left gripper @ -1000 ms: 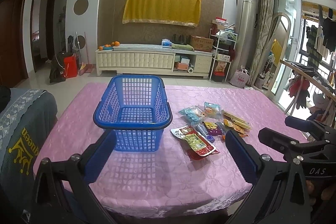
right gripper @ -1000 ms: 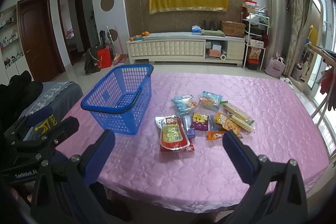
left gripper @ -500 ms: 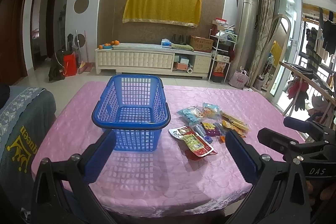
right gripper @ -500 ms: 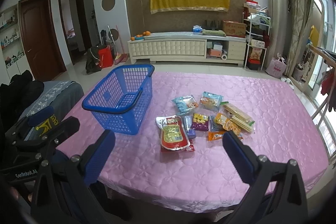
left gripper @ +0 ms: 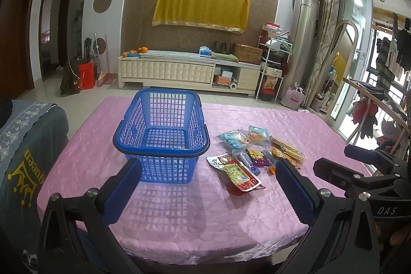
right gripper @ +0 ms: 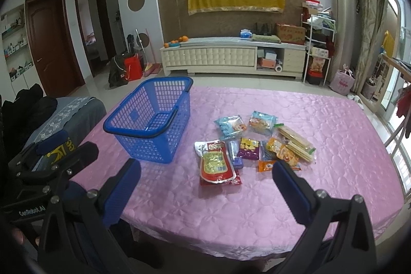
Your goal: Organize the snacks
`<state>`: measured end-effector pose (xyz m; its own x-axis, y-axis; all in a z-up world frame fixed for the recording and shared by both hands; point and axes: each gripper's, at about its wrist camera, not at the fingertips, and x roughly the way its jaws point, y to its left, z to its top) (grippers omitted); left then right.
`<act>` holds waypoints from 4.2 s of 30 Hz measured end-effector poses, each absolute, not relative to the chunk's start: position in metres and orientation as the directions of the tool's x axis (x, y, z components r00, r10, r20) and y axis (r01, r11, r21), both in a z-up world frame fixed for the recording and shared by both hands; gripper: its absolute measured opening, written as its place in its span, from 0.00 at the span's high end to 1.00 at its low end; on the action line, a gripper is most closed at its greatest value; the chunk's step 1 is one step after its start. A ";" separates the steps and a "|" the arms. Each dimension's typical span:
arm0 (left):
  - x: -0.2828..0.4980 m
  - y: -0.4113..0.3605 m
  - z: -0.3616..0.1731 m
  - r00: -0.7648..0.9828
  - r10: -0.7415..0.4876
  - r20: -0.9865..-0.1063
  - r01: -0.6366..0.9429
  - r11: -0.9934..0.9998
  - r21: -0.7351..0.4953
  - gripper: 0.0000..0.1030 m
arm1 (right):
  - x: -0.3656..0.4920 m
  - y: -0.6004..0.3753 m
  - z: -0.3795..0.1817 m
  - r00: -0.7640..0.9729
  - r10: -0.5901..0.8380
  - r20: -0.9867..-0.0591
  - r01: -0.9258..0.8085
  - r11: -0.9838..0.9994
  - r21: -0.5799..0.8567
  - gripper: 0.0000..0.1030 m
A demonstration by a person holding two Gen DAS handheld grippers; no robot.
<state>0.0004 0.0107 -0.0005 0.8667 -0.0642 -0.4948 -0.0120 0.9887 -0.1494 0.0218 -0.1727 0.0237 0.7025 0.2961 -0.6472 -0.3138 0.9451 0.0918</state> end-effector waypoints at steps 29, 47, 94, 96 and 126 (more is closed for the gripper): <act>0.084 -0.021 -0.023 0.768 -0.070 -0.636 -0.047 0.985 -0.165 0.00 | 0.099 -0.216 0.000 0.636 0.299 -0.711 -0.293 0.947 0.135 0.00; 0.173 -0.068 -0.118 0.473 -0.136 -0.870 -0.060 0.981 -0.186 0.26 | 0.157 -0.273 -0.094 0.479 0.298 -0.826 -0.205 0.953 0.224 0.00; 0.196 -0.067 -0.123 0.507 -0.113 -0.855 -0.021 0.989 -0.144 0.99 | 0.214 -0.252 -0.151 0.441 0.143 -0.886 -0.392 0.919 -0.047 0.56; 0.196 -0.070 -0.121 0.513 -0.117 -0.850 -0.015 0.989 -0.145 0.99 | 0.215 -0.253 -0.151 0.459 0.116 -0.881 -0.383 0.920 -0.079 0.67; 0.129 0.005 0.026 0.761 -0.109 -0.639 0.033 0.991 -0.130 1.00 | 0.175 -0.190 -0.004 0.565 0.439 -0.699 -0.410 0.884 0.225 0.95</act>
<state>0.1293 0.0046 0.0256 0.7614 -0.1090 -0.6391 0.0326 0.9910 -0.1302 0.1752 -0.1895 -0.0038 0.5648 0.4393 -0.6986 -0.4099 0.8841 0.2246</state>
